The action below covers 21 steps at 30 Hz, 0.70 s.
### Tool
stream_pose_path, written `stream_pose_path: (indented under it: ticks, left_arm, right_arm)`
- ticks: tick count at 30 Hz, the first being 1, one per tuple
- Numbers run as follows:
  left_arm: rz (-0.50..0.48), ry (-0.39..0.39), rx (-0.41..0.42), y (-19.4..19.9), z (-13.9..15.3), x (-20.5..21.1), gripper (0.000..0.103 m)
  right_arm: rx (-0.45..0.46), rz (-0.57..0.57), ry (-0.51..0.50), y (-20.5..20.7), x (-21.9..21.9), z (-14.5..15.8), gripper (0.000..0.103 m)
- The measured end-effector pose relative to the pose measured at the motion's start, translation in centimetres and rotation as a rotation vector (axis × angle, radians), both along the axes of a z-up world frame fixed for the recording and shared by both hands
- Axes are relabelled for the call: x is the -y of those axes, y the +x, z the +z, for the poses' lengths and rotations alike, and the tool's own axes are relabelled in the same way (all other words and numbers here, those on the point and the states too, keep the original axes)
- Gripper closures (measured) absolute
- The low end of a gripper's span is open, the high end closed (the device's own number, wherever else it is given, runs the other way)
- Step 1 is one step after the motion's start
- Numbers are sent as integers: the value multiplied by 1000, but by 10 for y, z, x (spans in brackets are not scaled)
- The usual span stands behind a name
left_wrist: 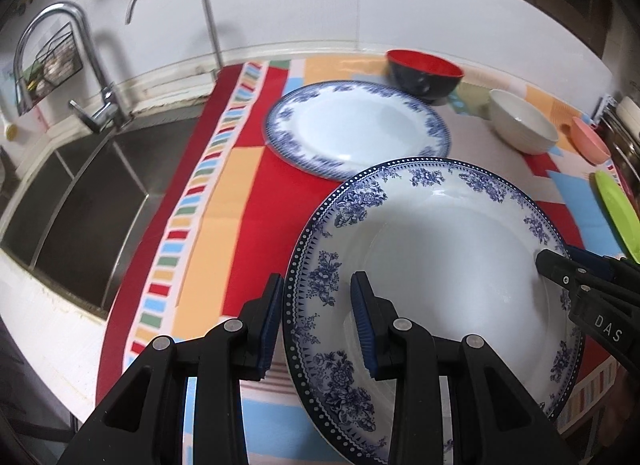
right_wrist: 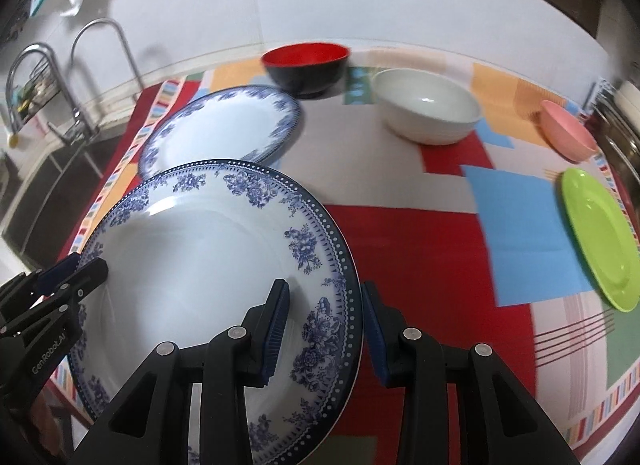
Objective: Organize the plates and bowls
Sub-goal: 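Lift the large plate with both grippers and carry it toward the smaller blue-and-white plate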
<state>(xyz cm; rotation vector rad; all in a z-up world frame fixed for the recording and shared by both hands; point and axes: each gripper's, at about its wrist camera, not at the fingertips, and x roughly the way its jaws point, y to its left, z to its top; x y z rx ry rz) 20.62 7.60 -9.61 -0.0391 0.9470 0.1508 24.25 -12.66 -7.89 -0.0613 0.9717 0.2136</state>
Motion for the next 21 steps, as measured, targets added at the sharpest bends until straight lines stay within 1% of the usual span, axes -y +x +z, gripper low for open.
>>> stream_pose_path:
  ticks: [8,16,21]
  left_arm:
    - [26,6,-38,-9,-10,-16,69]
    - [30,5,-68,-13,-19,-24,69]
    - [33,6,-73,-15,-22,-26,68]
  right_arm:
    - [-54,45,-1,-3,-26,-14,65]
    - [-100,52,-2,-5,-36,-25,65]
    - [-118,52,-5,-7,-39,-30,65]
